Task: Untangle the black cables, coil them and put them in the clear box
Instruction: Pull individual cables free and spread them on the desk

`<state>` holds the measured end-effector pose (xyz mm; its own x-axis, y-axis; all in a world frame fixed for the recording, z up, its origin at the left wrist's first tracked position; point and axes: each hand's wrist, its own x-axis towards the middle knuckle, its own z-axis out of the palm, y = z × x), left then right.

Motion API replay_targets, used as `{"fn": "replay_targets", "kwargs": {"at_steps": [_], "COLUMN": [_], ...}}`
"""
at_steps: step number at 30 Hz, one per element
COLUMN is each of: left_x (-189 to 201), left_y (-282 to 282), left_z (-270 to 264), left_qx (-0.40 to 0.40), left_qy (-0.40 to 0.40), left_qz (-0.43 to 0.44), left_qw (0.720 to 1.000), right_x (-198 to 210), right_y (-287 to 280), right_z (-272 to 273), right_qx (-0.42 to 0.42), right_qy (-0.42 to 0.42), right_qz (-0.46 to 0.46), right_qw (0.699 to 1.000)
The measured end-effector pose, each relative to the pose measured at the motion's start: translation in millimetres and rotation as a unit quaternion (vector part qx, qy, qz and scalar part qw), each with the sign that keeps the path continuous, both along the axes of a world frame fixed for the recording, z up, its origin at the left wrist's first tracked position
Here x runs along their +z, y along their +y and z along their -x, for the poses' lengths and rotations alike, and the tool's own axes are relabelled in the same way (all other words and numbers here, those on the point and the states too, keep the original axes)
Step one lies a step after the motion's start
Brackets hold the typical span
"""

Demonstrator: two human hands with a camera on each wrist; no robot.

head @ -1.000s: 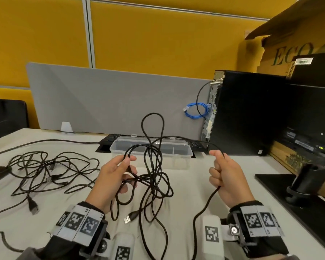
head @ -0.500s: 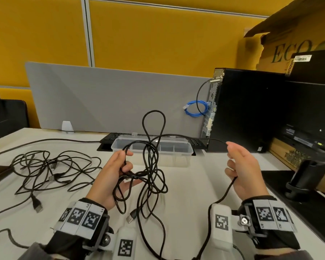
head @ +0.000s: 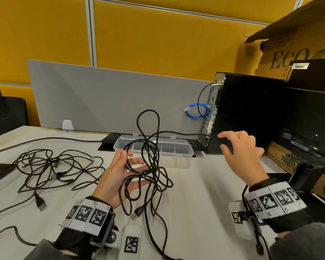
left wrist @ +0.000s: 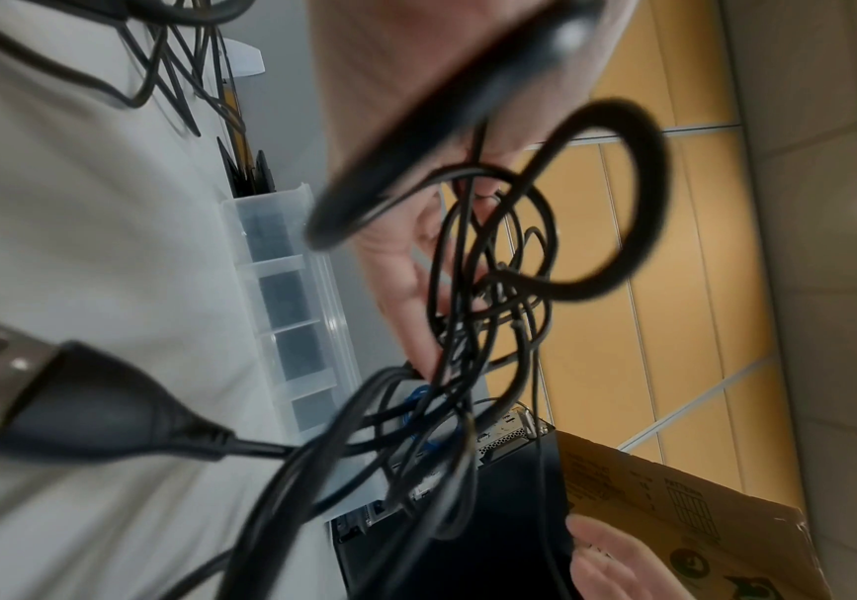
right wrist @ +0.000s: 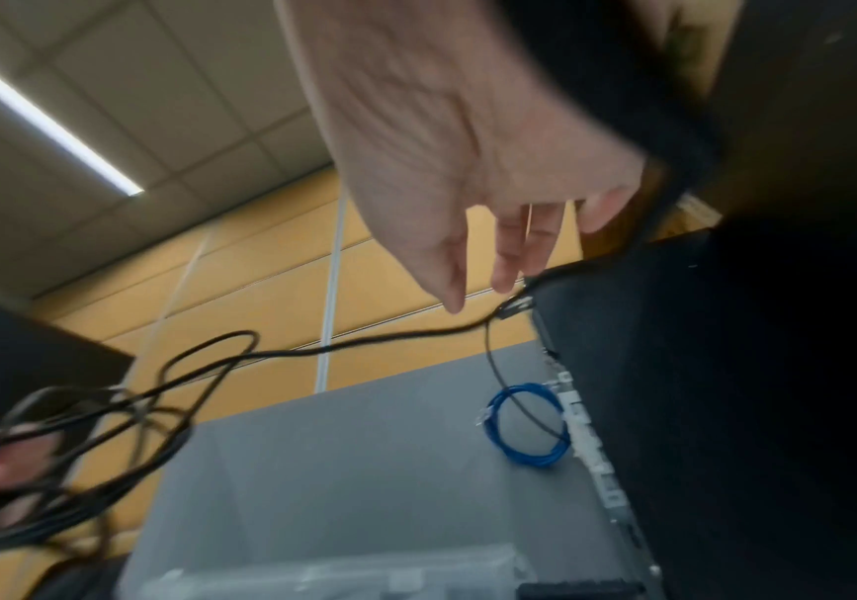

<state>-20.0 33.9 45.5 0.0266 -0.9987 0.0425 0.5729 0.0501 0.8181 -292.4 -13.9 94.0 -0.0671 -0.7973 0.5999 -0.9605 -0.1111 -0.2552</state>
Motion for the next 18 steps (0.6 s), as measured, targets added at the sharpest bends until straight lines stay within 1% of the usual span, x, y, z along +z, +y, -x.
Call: {"fn": "replay_targets", "kwargs": {"at_steps": [1,2,3,4,5,6,7,8,9,12,16,17,18], "left_x": [0,1,1,1,1,1,2,2,2,2,0,-1,-1], "left_y": [0,1,1,1,2,2,2,2,2,3,-1,-3,-5], "left_z": [0,0,1,1,2,2,2,2,2,2,2,1,0], "left_qx": [-0.006,-0.011,-0.015,-0.019,-0.021,-0.021,-0.020,-0.018,-0.016,-0.018,-0.010,-0.005,0.000], "left_qy": [0.008,0.013,0.016,0.018,0.017,0.017,0.018,0.022,0.028,0.049,0.052,0.061,0.073], "left_qz": [0.005,0.009,0.015,0.021,0.027,0.031,0.033,0.036,0.040,0.053,0.062,0.064,0.062], "left_qw": [1.000,1.000,1.000,0.999,0.999,0.999,0.999,0.999,0.999,0.997,0.997,0.996,0.995], "right_x": [3,5,5,4,2,0,-3,-6,-9,-19,-33,-37,-39], "right_y": [4,8,12,16,20,24,27,29,30,31,30,30,30], "right_z": [-6,-14,-23,-32,-42,-52,-61,-67,-72,-77,-80,-81,-81], "right_qx": [0.011,0.041,0.093,0.158,0.220,0.267,0.295,0.308,0.314,0.318,0.333,0.342,0.344], "right_qy": [0.021,0.037,0.043,0.036,0.017,-0.008,-0.032,-0.053,-0.073,-0.133,-0.219,-0.264,-0.329], "right_qz": [0.000,-0.010,-0.042,-0.102,-0.178,-0.253,-0.312,-0.351,-0.373,-0.393,-0.422,-0.421,-0.419], "right_qw": [1.000,0.998,0.994,0.982,0.959,0.930,0.902,0.882,0.870,0.853,0.815,0.798,0.773]}}
